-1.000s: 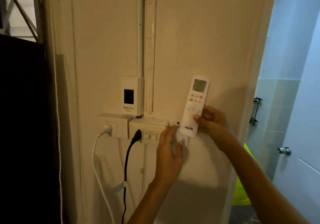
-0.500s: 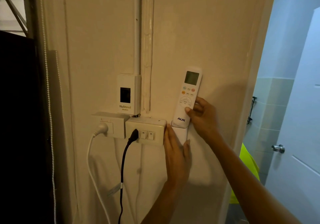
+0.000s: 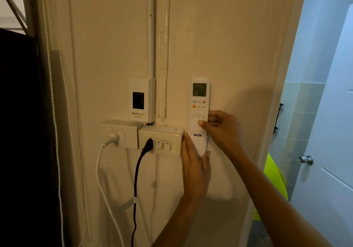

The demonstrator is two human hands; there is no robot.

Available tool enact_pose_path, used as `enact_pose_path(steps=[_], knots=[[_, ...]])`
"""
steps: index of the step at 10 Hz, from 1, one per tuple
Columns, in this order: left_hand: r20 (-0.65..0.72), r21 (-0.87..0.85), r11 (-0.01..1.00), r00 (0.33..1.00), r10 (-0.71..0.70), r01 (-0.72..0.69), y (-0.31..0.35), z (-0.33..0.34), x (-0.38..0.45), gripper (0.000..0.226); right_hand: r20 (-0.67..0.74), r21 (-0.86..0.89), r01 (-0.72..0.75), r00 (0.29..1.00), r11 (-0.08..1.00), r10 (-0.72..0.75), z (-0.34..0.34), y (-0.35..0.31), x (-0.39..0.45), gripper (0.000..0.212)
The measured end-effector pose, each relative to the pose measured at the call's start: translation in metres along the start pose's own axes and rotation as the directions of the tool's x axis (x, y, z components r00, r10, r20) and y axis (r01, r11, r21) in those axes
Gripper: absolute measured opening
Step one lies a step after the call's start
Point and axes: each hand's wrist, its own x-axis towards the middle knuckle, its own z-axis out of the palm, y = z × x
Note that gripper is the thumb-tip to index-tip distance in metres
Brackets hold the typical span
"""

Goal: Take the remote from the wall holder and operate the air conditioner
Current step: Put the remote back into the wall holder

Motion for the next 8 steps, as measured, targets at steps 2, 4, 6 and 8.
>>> enact_pose_path(steps=[2, 4, 6, 8], knots=[[-0.007, -0.011, 1.000, 1.000, -0.004, 0.004, 0.001, -0.001, 0.000, 0.078, -0.014, -0.127, 0.006, 1.000, 0.992, -0.008, -0.003, 0.001, -0.003, 0.031], [-0.002, -0.056, 0.998, 1.000, -0.008, 0.007, -0.002, 0.000, 0.001, 0.082, 0.002, -0.173, -0.049, 0.999, 0.984, 0.050, -0.002, 0.012, -0.007, 0.030], [0.012, -0.069, 0.997, 1.000, -0.023, 0.024, -0.001, 0.000, 0.001, 0.080, 0.022, -0.172, -0.055, 0.998, 0.983, 0.060, -0.004, 0.011, -0.007, 0.031], [0.030, -0.078, 0.996, 0.998, -0.047, 0.049, 0.004, -0.004, 0.001, 0.080, -0.018, -0.097, -0.085, 0.996, 0.992, 0.084, -0.011, 0.001, -0.007, 0.027]])
